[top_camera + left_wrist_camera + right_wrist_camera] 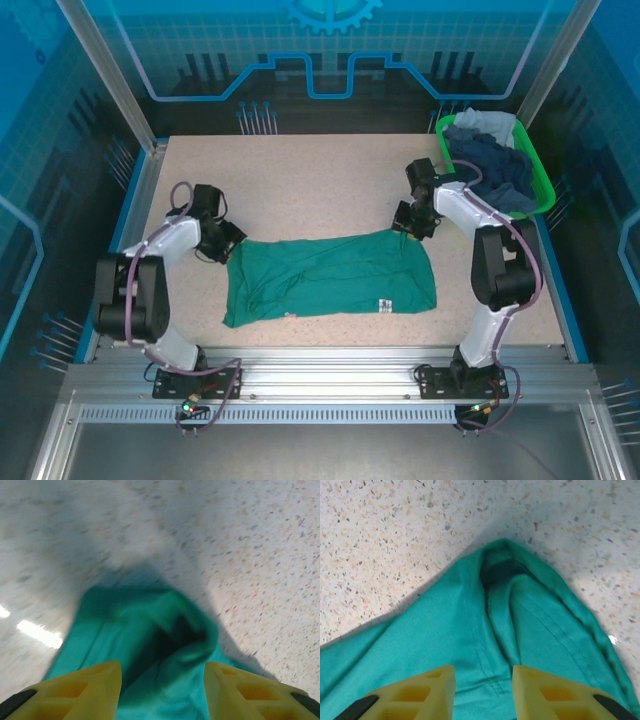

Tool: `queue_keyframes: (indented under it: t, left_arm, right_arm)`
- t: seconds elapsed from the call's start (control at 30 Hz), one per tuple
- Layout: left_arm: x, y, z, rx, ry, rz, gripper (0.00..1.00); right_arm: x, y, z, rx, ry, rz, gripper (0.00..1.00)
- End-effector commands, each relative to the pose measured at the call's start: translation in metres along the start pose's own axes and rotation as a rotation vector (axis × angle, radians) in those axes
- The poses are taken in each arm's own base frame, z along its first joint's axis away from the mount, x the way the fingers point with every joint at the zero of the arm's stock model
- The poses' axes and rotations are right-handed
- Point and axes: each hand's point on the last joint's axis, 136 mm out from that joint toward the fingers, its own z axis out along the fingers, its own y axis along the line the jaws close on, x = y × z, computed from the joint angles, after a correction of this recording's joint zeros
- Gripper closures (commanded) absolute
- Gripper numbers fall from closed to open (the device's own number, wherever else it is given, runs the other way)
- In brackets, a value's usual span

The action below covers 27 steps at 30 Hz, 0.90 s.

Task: Fold and stack the t-shirts

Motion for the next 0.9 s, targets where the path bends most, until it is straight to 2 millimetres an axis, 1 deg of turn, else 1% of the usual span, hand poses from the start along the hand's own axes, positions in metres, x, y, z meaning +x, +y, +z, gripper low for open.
queue_keyframes:
  t: [0.0,0.07,0.13,0.2,0.27,0.37,0.47,0.53,0.6,0.67,0.73,0.77,0.83,0.87]
  left_arm:
    - [-0.013,-0.031,0.005,0.104,0.004,0.092,0.53]
    - [-0.012,-0.03,0.014,0.093,0.017,0.091,0.55]
    - [-0.011,-0.025,0.02,0.072,0.031,0.091,0.59]
    - [-0.01,-0.019,0.025,0.049,0.036,0.101,0.68]
    - [-0.012,-0.012,0.024,0.018,0.02,0.113,0.83]
    - [-0.016,-0.002,0.019,-0.037,-0.009,0.149,1.0]
    - [-0.022,0.005,0.015,-0.066,-0.031,0.167,1.0]
    - [-0.026,0.005,0.014,-0.063,-0.031,0.168,1.0]
    - [-0.028,0.006,0.015,-0.073,-0.024,0.176,1.0]
    - [-0.029,0.008,0.018,-0.099,-0.008,0.184,1.0]
    - [-0.03,0.009,0.019,-0.119,0.0,0.183,0.89]
    - [-0.031,0.009,0.018,-0.129,-0.001,0.183,0.8]
    - [-0.033,0.01,0.013,-0.151,-0.008,0.184,0.73]
    - [-0.033,0.008,0.007,-0.149,-0.017,0.191,0.7]
  right_arm:
    - [-0.004,-0.001,0.003,-0.006,0.043,0.041,0.63]
    - [-0.005,-0.001,0.007,-0.01,0.056,0.047,0.63]
    - [-0.007,-0.003,0.011,0.001,0.066,0.052,0.63]
    - [-0.007,-0.004,0.016,0.013,0.08,0.057,0.63]
    - [-0.007,-0.006,0.02,0.026,0.089,0.062,0.63]
    - [-0.006,-0.011,0.024,0.05,0.095,0.069,0.67]
    - [-0.003,-0.015,0.024,0.072,0.095,0.073,0.7]
    - [0.002,-0.017,0.018,0.086,0.084,0.072,0.71]
    - [0.008,-0.016,0.012,0.068,0.071,0.066,0.7]
    - [0.018,-0.013,0.011,0.047,0.078,0.059,0.7]
    - [0.027,-0.012,0.015,0.045,0.105,0.057,0.7]
    - [0.032,-0.012,0.017,0.043,0.119,0.059,0.7]
    - [0.04,-0.011,0.016,0.038,0.127,0.062,0.71]
    - [0.044,-0.008,0.013,0.029,0.119,0.052,0.71]
